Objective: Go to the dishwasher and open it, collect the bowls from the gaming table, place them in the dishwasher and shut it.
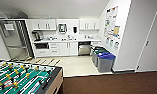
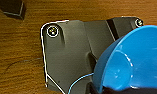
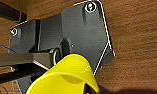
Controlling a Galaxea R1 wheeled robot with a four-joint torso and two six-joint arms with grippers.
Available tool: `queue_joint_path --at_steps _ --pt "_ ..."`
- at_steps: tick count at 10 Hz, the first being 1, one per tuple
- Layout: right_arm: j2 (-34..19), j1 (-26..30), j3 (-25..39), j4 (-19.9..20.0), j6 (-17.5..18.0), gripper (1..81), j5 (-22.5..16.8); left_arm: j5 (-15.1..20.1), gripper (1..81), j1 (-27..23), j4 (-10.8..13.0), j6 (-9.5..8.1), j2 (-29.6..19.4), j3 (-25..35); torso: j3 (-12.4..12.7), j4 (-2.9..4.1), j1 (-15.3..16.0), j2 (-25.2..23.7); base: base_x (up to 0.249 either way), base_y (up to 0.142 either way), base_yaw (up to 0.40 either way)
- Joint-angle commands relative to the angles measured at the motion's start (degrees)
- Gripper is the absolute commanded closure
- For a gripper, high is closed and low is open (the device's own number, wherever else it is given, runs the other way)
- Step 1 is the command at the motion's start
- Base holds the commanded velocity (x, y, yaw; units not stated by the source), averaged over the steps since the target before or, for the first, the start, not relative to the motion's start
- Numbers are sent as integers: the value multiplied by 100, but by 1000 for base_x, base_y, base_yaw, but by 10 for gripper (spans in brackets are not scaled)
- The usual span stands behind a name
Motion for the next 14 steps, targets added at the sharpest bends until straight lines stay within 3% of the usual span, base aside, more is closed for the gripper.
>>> queue_joint_path --at_steps 1,14 --pt "-141 216 -14 -45 -18 811 -295 208 811 -255 3 8 -46 19 0 0 1 0 202 -83 0" --pt "-133 243 -14 -45 -18 811 -331 208 811 -255 30 -9 -54 19 0 0 1 0 202 -85 0"
